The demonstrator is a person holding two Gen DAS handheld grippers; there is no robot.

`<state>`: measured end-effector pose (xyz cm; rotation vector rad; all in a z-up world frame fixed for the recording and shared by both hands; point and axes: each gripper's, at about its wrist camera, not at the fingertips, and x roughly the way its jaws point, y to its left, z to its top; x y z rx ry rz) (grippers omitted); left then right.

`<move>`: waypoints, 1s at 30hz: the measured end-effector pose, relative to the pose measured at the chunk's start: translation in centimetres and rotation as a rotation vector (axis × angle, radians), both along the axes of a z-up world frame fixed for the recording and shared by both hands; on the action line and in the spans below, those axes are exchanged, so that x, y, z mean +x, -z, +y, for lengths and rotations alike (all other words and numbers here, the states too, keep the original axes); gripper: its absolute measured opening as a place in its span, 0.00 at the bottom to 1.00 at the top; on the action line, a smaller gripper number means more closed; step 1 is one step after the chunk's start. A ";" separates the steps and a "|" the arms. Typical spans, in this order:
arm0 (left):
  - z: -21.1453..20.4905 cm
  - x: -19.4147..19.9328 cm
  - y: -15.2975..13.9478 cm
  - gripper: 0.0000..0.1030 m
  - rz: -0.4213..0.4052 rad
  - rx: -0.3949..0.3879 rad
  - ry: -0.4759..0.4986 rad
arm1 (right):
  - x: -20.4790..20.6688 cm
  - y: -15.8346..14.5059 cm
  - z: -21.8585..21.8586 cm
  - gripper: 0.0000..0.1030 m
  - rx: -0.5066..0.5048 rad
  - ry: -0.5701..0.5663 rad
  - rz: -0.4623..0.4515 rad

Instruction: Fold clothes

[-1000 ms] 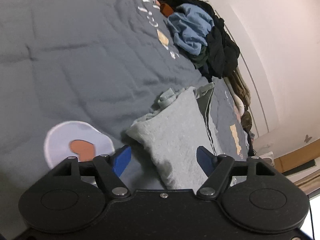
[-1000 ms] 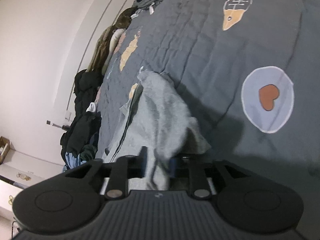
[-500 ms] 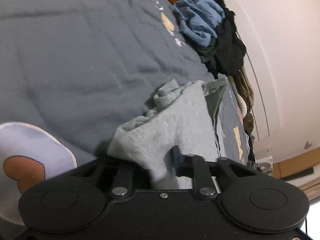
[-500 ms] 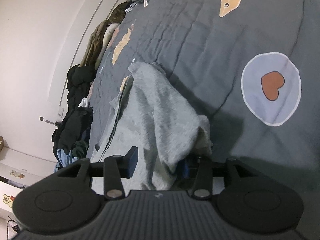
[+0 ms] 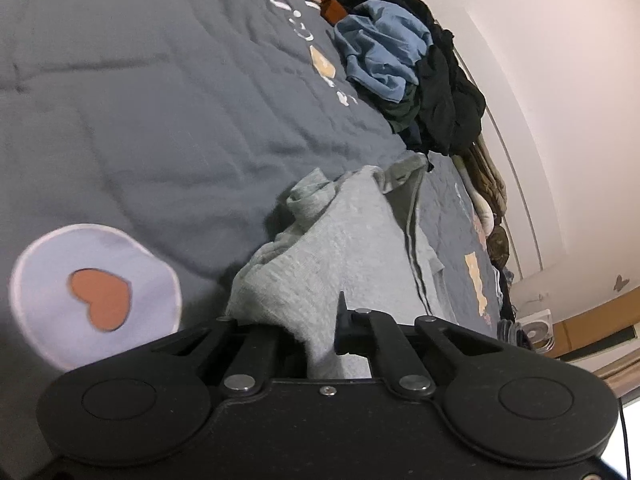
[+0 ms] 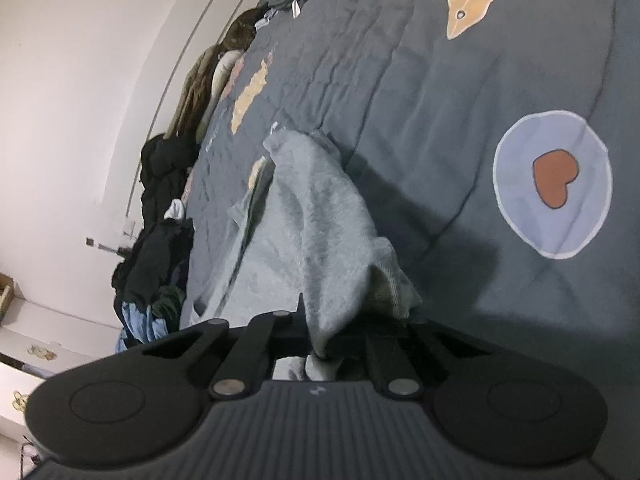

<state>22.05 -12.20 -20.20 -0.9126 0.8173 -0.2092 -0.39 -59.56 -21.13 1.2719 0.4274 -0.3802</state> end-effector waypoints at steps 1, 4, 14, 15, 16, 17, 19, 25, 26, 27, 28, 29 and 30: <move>0.2 -0.3 -0.3 0.04 -0.001 0.005 0.002 | -0.2 -0.1 -0.1 0.04 0.009 0.002 0.002; 1.4 -1.3 -1.1 0.04 0.001 0.006 -0.001 | -0.9 -0.3 -0.3 0.04 0.018 -0.002 0.031; 4.7 -4.8 -1.2 0.04 0.049 0.024 0.015 | -2.4 -2.2 0.3 0.08 -0.098 -0.169 0.151; 4.6 -4.9 -1.4 0.05 0.047 0.040 0.028 | -2.6 -2.4 0.2 0.08 -0.123 -0.175 0.174; 4.5 -5.1 -1.8 0.05 0.042 0.075 0.042 | -2.9 -2.6 0.1 0.08 -0.145 -0.188 0.191; 4.3 -5.3 -2.3 0.08 0.037 0.112 0.051 | -3.2 -2.8 0.0 0.10 -0.168 -0.200 0.208; 4.1 -6.1 -3.4 0.13 0.016 0.199 0.073 | -4.1 -3.9 0.2 0.13 -0.264 -0.201 0.232; 2.7 -9.2 -6.8 0.36 -0.110 0.435 0.146 | -5.8 -6.8 1.2 0.35 -0.607 -0.175 0.277; 2.0 -9.7 -7.3 0.40 -0.144 0.472 0.174 | -5.8 -6.9 1.2 0.37 -0.623 -0.184 0.269; 1.1 -10.4 -7.8 0.40 -0.185 0.497 0.208 | -5.9 -6.9 1.2 0.39 -0.639 -0.193 0.260; 0.2 -10.8 -8.1 0.40 -0.216 0.518 0.244 | -5.9 -7.0 1.2 0.40 -0.654 -0.203 0.251; -0.7 -11.2 -8.2 0.41 -0.239 0.532 0.277 | -5.9 -7.1 1.1 0.41 -0.670 -0.212 0.242; -1.7 -11.6 -8.3 0.46 -0.262 0.547 0.311 | -5.8 -7.1 1.3 0.42 -0.691 -0.226 0.238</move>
